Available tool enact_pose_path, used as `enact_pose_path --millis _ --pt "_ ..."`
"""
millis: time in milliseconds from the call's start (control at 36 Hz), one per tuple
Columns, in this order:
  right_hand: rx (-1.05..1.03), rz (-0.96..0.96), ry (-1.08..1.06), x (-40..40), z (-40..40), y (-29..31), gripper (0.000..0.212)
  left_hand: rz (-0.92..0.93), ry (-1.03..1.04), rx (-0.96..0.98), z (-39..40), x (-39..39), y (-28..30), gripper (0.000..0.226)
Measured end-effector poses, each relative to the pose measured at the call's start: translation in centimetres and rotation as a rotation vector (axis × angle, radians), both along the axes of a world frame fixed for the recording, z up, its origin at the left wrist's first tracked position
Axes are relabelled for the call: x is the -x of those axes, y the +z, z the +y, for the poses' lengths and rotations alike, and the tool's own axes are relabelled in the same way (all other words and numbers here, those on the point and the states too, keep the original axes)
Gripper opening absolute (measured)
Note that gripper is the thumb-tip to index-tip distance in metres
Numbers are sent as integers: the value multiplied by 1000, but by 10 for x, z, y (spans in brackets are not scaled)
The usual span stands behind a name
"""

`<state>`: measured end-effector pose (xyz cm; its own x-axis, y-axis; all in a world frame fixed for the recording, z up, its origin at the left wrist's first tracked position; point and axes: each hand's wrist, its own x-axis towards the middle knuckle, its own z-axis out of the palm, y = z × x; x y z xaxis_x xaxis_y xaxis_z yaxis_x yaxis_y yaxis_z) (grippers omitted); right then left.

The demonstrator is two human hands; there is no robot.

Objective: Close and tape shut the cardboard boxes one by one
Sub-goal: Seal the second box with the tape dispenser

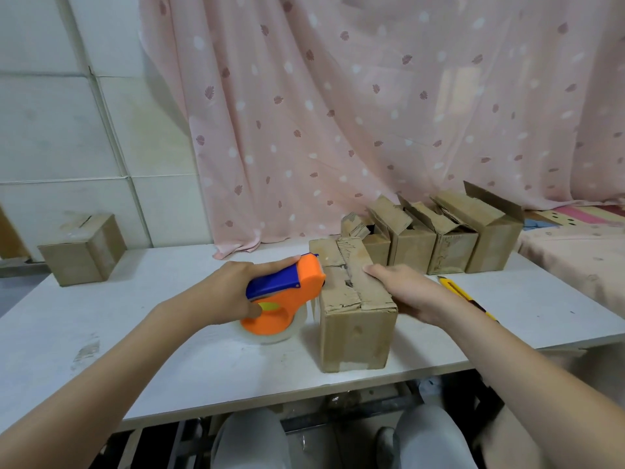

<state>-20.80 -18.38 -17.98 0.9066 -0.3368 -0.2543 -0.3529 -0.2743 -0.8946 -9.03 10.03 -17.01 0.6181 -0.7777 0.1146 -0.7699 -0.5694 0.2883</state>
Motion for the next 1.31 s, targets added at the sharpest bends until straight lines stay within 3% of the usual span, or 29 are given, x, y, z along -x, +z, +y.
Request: enact_pose_path --millis 83,139,250,389,639,861,1000,1139,1306 --pt "577 -215 93 6 17 17 49 2 8 7 -1 0 -1 102" --pt "842 -345 207 15 38 29 44 6 8 -10 -2 1 1 101" --pt "1066 -262 486 20 57 16 67 -5 3 -41 -2 2 7 99" --pt "1189 -255 462 20 57 0 72 -33 -7 -52 -4 1 8 99" --pt "1221 -198 431 20 60 -1 67 -138 -35 -54 7 -2 11 101" --pt "1241 -195 428 23 62 0 66 -72 32 -125 46 -7 0 98" --pt "1151 -175 427 24 66 10 61 -51 48 -142 56 -4 -6 95" --pt "1221 -51 260 9 83 27 61 -74 45 -157 45 -6 -8 93" --pt "944 168 15 -37 95 47 29 -109 25 -155 43 -9 -6 90"
